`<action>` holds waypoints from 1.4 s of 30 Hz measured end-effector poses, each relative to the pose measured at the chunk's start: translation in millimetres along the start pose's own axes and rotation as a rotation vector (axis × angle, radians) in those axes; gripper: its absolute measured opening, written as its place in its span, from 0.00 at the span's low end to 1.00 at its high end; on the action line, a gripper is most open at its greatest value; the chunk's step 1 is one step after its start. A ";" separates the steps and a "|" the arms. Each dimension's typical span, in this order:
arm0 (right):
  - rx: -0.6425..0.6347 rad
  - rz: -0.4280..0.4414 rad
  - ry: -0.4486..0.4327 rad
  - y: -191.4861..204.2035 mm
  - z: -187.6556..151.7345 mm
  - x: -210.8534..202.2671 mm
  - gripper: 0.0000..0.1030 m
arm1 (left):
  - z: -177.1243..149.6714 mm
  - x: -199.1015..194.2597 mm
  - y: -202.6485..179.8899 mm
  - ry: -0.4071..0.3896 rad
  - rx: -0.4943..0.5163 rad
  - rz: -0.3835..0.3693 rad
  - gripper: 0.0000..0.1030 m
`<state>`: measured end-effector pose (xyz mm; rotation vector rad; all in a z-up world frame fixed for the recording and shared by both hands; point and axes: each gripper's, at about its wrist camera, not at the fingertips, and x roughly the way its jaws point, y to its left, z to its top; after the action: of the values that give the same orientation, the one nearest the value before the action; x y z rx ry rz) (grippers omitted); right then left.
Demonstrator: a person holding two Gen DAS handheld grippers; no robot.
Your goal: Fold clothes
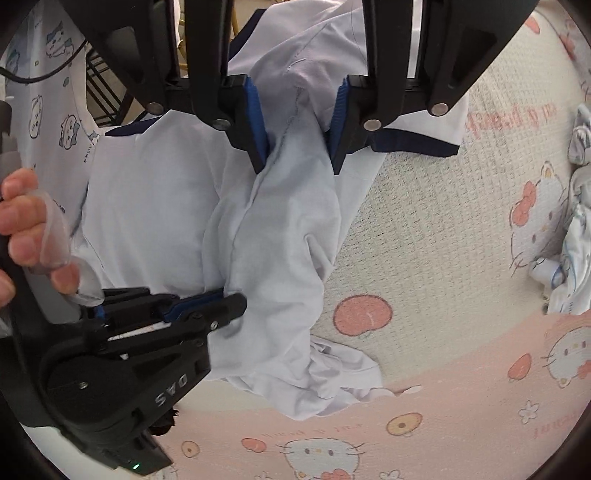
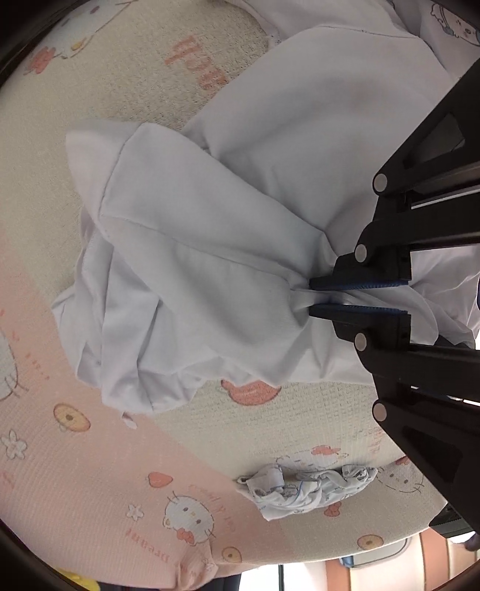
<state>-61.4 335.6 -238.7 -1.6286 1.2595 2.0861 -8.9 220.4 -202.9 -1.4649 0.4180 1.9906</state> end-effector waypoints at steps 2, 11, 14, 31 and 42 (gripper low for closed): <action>-0.033 0.006 -0.014 10.1 -0.6 -9.0 0.05 | 1.5 -5.1 -0.3 -0.002 -0.036 0.007 0.18; -0.113 0.113 -0.079 46.6 8.8 -44.1 0.04 | -19.3 -28.2 31.7 -0.014 -0.190 -0.019 0.07; -0.140 0.103 -0.079 57.7 11.8 -49.8 0.04 | -23.5 -31.0 41.1 -0.021 -0.200 -0.045 0.06; 0.072 0.045 0.128 3.8 18.5 -9.6 0.31 | 17.4 -33.0 57.9 0.033 -0.281 -0.221 0.08; 0.074 0.041 0.190 -10.8 20.2 -0.2 0.31 | 19.9 30.9 40.8 0.108 -0.230 -0.160 0.82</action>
<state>-68.7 356.8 -243.4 -1.8180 1.4219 1.9190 -55.8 210.3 -229.6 -1.6961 0.1137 1.8856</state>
